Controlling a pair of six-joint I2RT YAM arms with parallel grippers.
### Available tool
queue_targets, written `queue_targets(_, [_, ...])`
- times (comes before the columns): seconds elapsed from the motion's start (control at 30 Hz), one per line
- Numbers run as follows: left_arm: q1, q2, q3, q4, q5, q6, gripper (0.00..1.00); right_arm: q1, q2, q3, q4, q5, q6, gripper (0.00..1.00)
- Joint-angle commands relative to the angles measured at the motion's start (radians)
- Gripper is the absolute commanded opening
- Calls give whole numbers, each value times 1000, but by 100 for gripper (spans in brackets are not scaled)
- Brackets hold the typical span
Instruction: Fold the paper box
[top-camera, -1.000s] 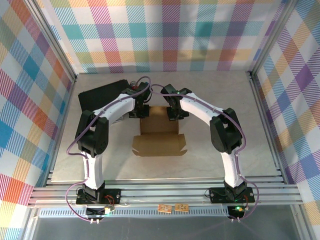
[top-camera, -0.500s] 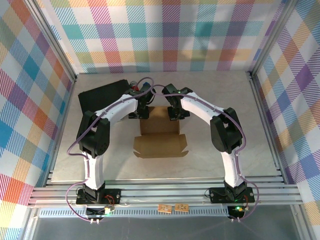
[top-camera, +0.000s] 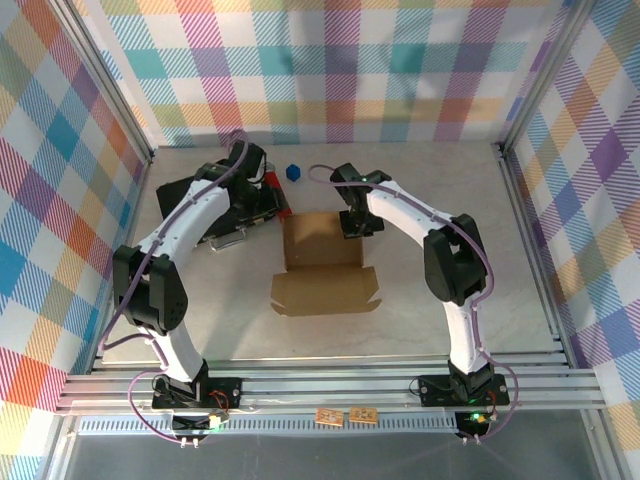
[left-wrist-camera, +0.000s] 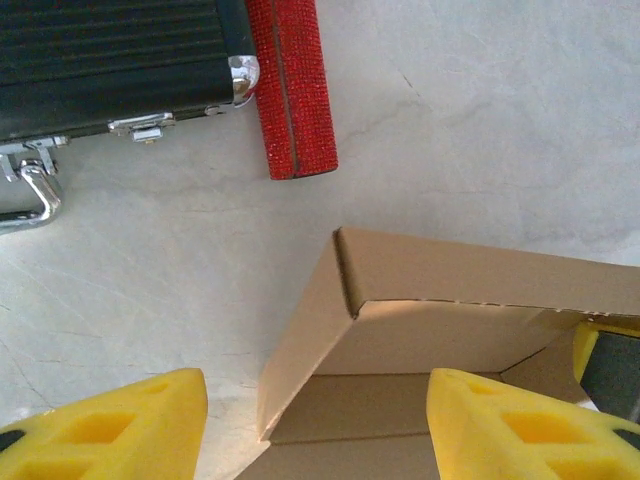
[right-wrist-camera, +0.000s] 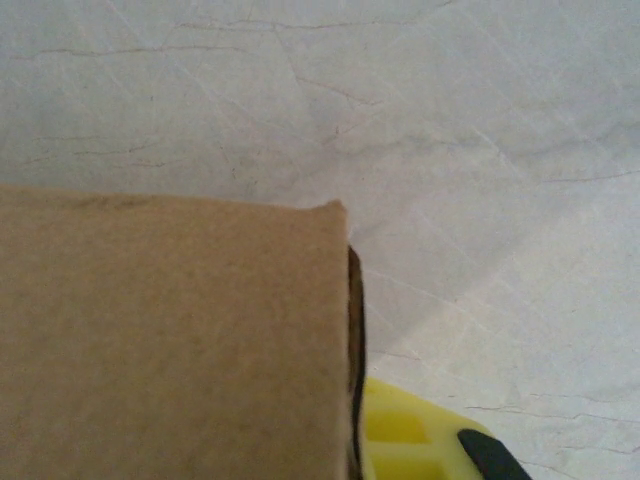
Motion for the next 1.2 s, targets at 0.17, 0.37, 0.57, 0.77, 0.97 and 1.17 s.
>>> queue_targets(0.17, [-3,24,-29,40,116,-283,53,-12,3,26,-21,-42,-44,0])
queue_targets(0.37, [-37,45,16,-115,-41,-121,46,-30,22,50,-35,-87,-61,0])
queue_targets(0.57, [-63,36,-109,-38,-27,4,46,-36,28,70,-49,-127,-97,0])
queue_targets(0.77, [-103,116,-88,-41,-91,46,48,-37,34,73,-63,-146,-112,0])
queue_targets(0.97, [-109,153,-87,33,-150,56,44,-37,32,73,-66,-160,-115,0])
queue_targets(1.17, [-125,214,-56,11,-240,50,16,-37,39,84,-68,-162,-120,0])
